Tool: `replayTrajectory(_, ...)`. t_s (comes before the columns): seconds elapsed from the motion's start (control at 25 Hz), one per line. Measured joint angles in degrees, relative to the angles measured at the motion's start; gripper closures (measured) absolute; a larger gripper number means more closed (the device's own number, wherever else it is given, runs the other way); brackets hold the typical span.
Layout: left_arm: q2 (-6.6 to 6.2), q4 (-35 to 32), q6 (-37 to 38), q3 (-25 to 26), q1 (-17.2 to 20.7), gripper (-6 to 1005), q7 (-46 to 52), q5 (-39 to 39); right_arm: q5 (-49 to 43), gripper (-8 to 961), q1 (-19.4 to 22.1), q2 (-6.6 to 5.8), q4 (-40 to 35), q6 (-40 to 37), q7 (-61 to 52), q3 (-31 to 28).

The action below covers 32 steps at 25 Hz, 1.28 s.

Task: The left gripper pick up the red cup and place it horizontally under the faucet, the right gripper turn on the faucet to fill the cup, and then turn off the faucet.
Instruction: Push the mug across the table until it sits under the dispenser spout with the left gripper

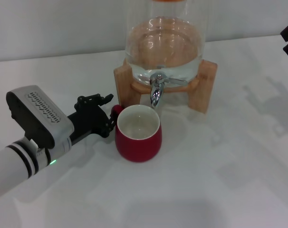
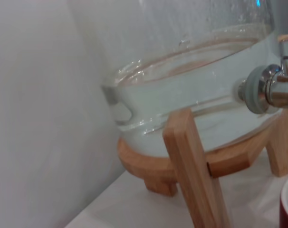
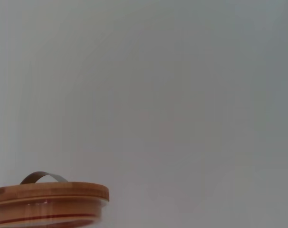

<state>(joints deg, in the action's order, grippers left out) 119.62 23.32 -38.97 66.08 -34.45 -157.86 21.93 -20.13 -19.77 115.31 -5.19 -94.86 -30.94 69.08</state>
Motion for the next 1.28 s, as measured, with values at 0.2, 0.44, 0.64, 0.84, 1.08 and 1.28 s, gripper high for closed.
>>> replayTrajectory(0.2, 0.0, 0.5, 0.1, 0.0, 0.0, 634, -0.1, 0.1, 0.0, 159, -0.1, 0.0, 0.0, -0.1, 0.0, 0.1)
replayTrajectory(0.44, 0.0, 0.6, 0.1, 0.0, 0.0, 634, -0.1, 0.1, 0.0, 160, -0.2, 0.0, 0.0, -0.1, 0.0, 0.1)
replayTrajectory(0.64, 0.0, 0.6, 0.2, -0.1, 0.0, 634, -0.2, 0.2, 0.0, 160, -0.2, 0.0, -0.1, -0.2, 0.1, 0.1)
replayTrajectory(0.84, 0.04, 0.4, 0.2, -0.2, 0.0, 635, -0.3, 0.2, 0.0, 159, -0.3, 0.0, -0.1, -0.2, 0.1, 0.1)
replayTrajectory(1.08, 0.09, 0.6, 0.3, -0.8, 0.2, 635, 0.0, 0.2, 0.0, 159, -0.3, 0.0, -0.2, -0.2, 0.0, 0.1)
replayTrajectory(1.28, 0.09, 0.6, 0.3, -0.8, 0.3, 635, 0.1, 0.2, 0.0, 159, -0.3, 0.0, -0.4, -0.1, 0.0, 0.1)
